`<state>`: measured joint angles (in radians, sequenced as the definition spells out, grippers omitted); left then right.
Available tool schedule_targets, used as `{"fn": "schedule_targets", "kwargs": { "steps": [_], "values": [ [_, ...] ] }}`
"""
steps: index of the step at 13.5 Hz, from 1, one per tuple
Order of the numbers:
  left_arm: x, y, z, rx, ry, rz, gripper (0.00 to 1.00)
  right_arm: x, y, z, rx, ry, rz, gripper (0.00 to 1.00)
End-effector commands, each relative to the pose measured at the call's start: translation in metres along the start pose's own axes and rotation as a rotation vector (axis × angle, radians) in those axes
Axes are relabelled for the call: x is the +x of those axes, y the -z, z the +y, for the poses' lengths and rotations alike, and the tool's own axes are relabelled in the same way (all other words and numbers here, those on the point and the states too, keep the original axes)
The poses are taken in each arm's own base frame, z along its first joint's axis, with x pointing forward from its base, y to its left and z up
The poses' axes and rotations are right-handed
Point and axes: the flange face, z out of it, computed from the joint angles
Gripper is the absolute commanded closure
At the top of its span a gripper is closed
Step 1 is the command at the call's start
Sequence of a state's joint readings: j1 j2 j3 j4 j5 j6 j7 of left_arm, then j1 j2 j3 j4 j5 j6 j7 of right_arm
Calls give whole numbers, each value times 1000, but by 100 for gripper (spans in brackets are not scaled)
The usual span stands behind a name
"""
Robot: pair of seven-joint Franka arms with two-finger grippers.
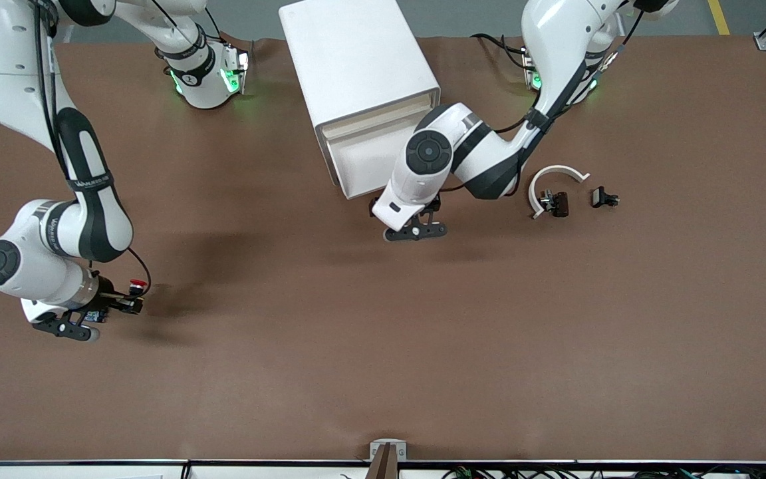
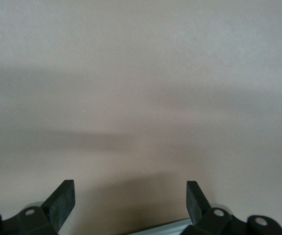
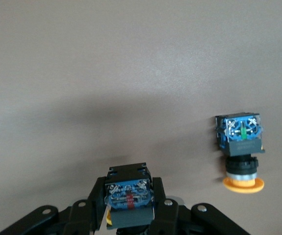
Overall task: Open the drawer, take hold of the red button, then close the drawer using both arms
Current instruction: 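Place the red button beside the yellow button with the right gripper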
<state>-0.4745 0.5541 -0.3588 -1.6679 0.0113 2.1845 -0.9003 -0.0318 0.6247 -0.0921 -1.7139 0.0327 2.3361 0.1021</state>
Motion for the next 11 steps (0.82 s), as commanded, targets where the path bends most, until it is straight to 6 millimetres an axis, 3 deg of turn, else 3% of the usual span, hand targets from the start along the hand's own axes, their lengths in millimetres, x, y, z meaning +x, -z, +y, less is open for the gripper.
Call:
{"fn": "schedule_targets", "kwargs": {
  "steps": [1,8,11],
  "values": [
    [-20,7,-1,-8,-4,16,0,18,-12,14,-19,11,4,100],
    [-54,-18,8,22,-44,-29,0,32,-31,21,-26,2,4,100],
    [-68,-17,17,16,-67,-41,0,32,-35,23,-26,-2,0,100]
  ]
}}
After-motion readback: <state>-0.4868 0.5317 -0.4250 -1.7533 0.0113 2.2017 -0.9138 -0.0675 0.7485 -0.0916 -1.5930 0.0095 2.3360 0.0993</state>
